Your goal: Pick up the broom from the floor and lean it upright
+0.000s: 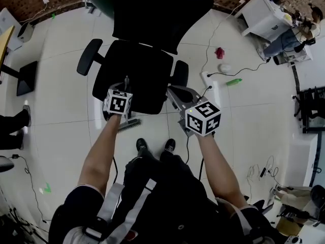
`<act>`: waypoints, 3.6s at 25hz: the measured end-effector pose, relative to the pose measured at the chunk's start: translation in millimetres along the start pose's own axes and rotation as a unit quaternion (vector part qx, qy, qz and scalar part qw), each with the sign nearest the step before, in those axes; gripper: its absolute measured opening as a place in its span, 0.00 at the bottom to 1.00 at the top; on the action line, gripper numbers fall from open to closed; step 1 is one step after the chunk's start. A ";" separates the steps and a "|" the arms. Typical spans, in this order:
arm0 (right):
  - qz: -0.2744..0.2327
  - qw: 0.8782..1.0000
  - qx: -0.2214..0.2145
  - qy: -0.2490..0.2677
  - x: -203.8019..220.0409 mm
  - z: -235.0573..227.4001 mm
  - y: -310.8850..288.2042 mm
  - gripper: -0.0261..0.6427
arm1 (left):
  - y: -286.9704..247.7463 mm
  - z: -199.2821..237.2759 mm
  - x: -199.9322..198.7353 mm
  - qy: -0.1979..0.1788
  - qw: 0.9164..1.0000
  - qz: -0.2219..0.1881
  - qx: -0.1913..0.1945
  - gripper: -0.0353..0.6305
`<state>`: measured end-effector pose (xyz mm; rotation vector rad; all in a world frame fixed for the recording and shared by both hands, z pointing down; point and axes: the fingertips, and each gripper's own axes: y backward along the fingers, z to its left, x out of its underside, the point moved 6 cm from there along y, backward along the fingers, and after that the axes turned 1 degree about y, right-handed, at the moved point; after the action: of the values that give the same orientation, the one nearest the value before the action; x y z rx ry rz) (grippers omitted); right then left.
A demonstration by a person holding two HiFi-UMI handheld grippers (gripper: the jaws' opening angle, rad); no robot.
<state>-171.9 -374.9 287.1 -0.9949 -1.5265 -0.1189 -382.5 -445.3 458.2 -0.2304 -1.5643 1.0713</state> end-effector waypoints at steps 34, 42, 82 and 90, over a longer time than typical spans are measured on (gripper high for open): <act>-0.019 0.994 -0.102 0.015 -12.5 -25.8 -6.2 0.04 | 57.1 -32.7 -30.2 0.030 0.994 -0.081 -0.063 0.30; -0.061 0.986 -0.142 0.061 -38.2 6.3 -11.7 0.04 | 135.3 -65.8 -77.3 0.039 0.977 -0.201 -0.063 0.06; -0.171 0.964 -0.165 0.118 -100.0 43.6 37.7 0.04 | 219.8 -120.1 -131.7 0.035 0.955 -0.296 0.003 0.06; -0.176 0.964 -0.162 0.117 -102.8 42.6 39.9 0.04 | 216.5 -121.6 -133.1 0.028 0.955 -0.294 0.013 0.06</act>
<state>-191.5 -376.9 170.5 -0.9131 -1.4776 -0.7335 -321.9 -351.0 199.7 0.2152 -1.4352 0.6082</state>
